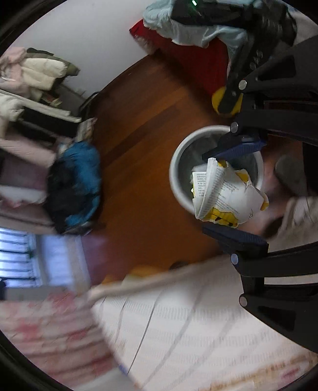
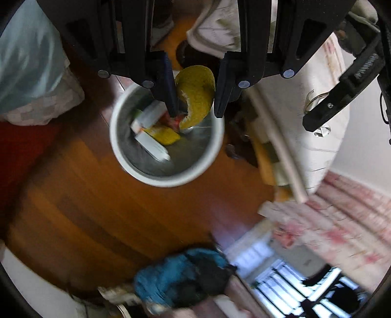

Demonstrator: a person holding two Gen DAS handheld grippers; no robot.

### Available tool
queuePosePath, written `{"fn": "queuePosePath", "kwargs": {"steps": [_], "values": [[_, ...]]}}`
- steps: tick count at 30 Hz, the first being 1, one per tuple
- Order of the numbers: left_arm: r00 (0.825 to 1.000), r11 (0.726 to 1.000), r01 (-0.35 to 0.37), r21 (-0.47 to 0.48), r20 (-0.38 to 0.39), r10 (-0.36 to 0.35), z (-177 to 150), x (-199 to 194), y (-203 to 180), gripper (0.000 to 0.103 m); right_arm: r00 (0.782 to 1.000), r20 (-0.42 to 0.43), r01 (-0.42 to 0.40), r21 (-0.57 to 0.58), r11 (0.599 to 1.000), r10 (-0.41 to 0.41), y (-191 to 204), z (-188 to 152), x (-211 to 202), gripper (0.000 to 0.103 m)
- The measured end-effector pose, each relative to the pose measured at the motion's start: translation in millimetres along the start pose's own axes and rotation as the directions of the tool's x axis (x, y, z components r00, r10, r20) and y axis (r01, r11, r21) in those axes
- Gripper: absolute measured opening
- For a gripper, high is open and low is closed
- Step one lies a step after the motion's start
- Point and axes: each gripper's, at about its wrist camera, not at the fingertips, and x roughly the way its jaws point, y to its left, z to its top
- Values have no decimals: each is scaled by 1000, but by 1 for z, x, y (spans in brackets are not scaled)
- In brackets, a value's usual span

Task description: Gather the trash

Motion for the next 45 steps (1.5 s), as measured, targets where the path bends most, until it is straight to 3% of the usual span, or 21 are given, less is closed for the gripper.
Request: {"fn": "queuePosePath", "kwargs": {"steps": [5,6,8,9,10,15,22,33,38,45], "values": [[983,996,82,-38,-160,-87,13,65,-11,53,996,-85,20,59,998,-15,-42,17,50,36],[979,996,82,-42,-183,-88,14,76,-13,55,994,-105,30,74,997,-23,-50,18,61,44],[978,998,62,-25,-198,-65,15,85,-18,82,991,-130,56,85,995,-45,-59,19,72,75],[980,999,47,-12,-194,-48,14,87,-21,91,989,-136,76,81,994,-64,-63,18,74,93],[981,999,32,-2,-192,-32,13,88,-23,101,986,-138,101,70,992,-90,-65,17,76,95],[979,993,-87,73,-179,99,-3,84,-26,101,965,-144,225,25,974,-219,-67,7,74,99],[977,983,-160,94,-128,171,-14,53,-17,101,951,-102,294,-2,956,-293,-53,-5,37,100],[986,982,-165,91,11,165,-13,-52,-21,102,973,34,228,-31,973,-226,0,-25,-83,100],[989,986,-134,96,81,127,-17,-109,-28,102,979,121,171,-62,983,-163,27,-45,-153,100],[983,993,-59,101,178,41,-29,-194,-37,102,969,235,105,-109,988,-77,56,-77,-251,100]]}}
